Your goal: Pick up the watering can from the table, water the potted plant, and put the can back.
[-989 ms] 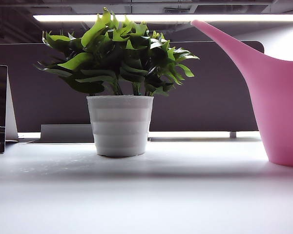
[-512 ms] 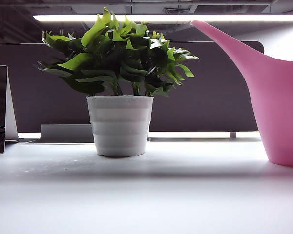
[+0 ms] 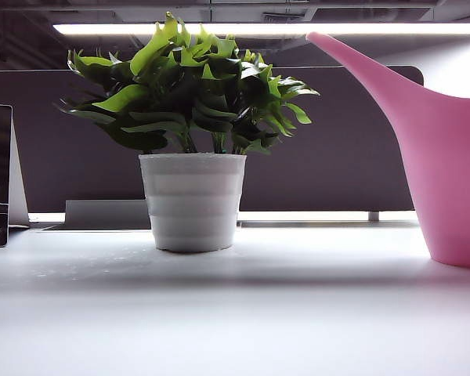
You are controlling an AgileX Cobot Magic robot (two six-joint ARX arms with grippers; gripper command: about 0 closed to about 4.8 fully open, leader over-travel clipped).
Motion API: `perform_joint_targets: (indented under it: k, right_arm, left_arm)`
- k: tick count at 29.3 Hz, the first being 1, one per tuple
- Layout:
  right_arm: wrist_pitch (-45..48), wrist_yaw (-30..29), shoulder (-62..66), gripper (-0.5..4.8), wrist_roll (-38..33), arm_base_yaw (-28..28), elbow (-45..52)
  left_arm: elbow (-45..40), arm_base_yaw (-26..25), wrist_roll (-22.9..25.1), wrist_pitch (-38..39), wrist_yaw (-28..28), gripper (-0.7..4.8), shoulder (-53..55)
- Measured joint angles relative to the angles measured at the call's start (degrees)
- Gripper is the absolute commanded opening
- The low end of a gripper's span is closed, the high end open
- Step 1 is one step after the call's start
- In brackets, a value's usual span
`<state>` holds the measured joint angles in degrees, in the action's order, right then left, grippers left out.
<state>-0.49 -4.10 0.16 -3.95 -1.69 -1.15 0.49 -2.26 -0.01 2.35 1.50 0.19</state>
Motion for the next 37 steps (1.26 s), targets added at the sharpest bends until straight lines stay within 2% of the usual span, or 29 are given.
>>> perform_joint_targets:
  k: [37]
  right_arm:
    - [0.0,0.0,0.0,-0.05,1.0,0.0,0.0]
  left_arm:
    - [0.0,0.0,0.0,0.0,0.0,-0.05,0.0]
